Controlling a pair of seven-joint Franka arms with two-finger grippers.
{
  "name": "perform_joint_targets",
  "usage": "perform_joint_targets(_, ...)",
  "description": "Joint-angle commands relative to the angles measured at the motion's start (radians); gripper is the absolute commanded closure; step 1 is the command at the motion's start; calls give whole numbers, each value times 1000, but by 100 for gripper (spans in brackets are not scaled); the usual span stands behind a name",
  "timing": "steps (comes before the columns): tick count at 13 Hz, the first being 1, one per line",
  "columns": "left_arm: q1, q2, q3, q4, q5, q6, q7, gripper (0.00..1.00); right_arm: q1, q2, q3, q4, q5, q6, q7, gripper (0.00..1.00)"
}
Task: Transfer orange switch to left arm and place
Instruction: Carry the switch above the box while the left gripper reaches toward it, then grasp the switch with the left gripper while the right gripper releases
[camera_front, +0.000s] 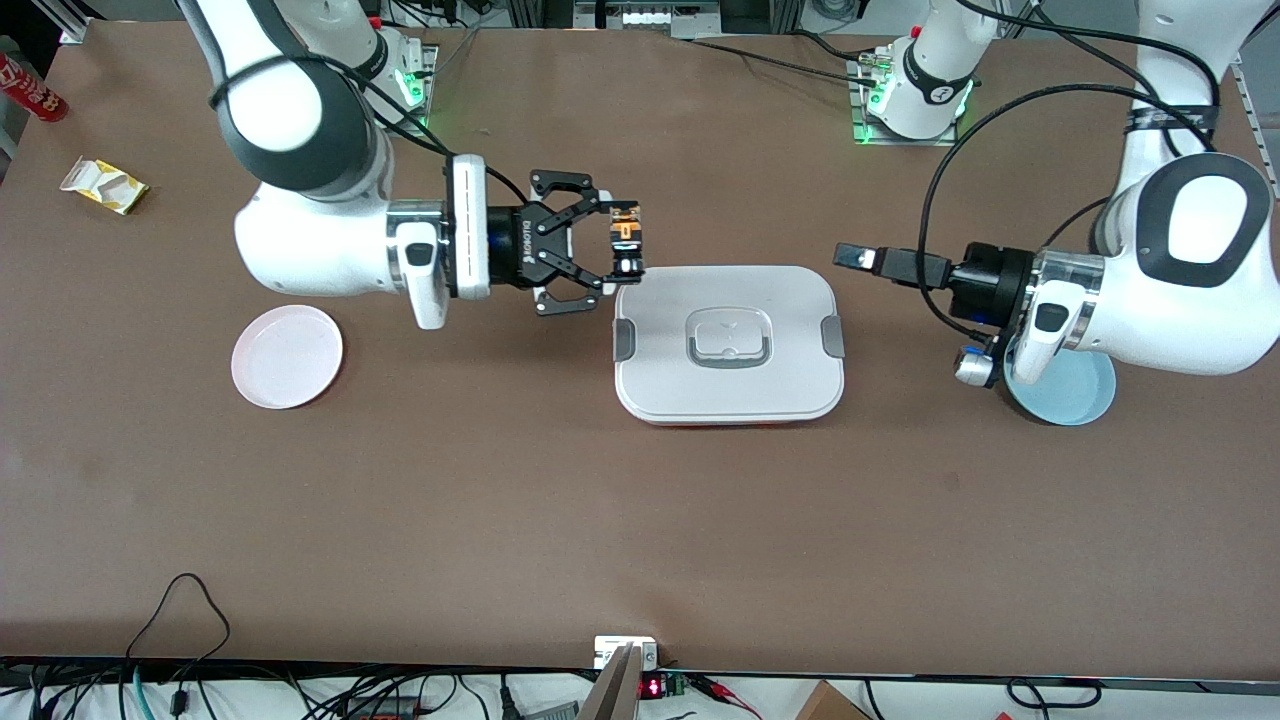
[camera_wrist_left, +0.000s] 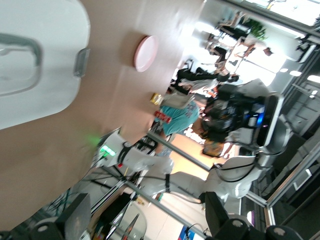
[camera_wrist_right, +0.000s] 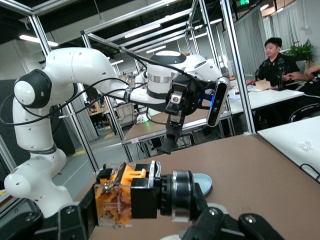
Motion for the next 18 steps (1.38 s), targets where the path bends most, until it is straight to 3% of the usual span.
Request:
perform_joint_targets(1, -4, -59, -62, -62, -53, 136, 19, 0, 40, 30, -1, 10, 58, 51, -48, 91)
perform_joint_targets(3, -4, -72, -117, -93, -105, 238, 53, 0, 80, 56, -1, 16, 78, 92, -56, 92)
perform_joint_targets(6, -5, -70, -143, -99, -129, 289, 77, 0, 129, 73, -1, 16, 249, 131, -95, 92)
perform_joint_targets(9, 4, -89, -169, -179, -156, 304, 171, 0, 139, 73, -3, 22, 256, 135, -114, 92)
perform_joint_targets(12, -4, -188, -171, -297, -198, 313, 169, 0, 142, 73, -3, 38, 259, 164, -142, 92)
perform_joint_targets(18, -2, -192, -260, -309, -242, 435, 175, 1, 157, 73, -6, 41, 257, 169, -148, 92)
